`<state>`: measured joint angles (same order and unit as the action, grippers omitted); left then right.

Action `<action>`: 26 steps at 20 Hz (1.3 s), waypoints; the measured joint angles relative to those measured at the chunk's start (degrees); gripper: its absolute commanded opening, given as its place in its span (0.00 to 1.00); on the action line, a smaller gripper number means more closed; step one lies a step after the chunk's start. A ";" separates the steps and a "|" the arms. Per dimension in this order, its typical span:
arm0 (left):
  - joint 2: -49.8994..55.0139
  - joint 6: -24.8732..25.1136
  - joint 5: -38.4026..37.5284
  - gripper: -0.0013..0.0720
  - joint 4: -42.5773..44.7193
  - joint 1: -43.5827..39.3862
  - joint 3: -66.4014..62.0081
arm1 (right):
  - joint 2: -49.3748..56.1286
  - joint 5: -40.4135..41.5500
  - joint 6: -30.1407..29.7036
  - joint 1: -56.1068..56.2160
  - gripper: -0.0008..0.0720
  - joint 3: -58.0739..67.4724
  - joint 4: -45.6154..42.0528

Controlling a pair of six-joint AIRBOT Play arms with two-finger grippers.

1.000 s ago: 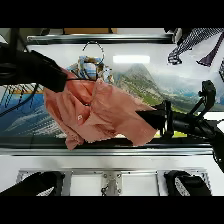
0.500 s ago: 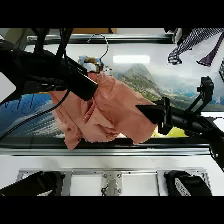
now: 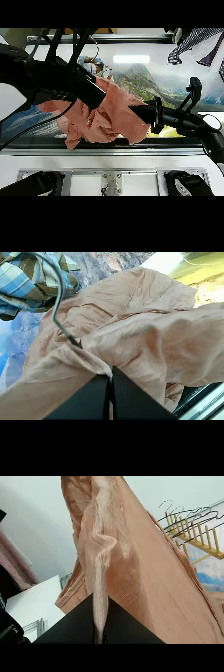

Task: Fold the clothes and pants, and hang the long-sleeved shirts on hangers.

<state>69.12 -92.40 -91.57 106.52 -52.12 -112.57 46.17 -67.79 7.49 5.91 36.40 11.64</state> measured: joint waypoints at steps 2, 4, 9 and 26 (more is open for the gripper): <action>-1.07 -0.13 0.02 0.64 -0.04 0.37 0.44 | 0.09 0.35 -0.02 0.11 0.01 0.00 0.04; -2.14 -0.28 0.04 0.63 -0.04 0.61 0.63 | 0.11 0.33 -0.07 0.17 0.01 0.00 0.13; -4.74 -1.22 0.15 0.63 -0.02 0.76 0.83 | 0.13 0.33 -0.24 0.20 0.01 0.00 0.26; -8.68 -4.15 2.80 0.03 -0.04 9.99 0.85 | -7.06 7.02 9.90 -28.74 0.01 17.00 -9.70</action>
<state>60.45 -96.55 -88.77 106.48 -42.13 -111.72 39.11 -60.77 17.39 -22.83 53.41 1.93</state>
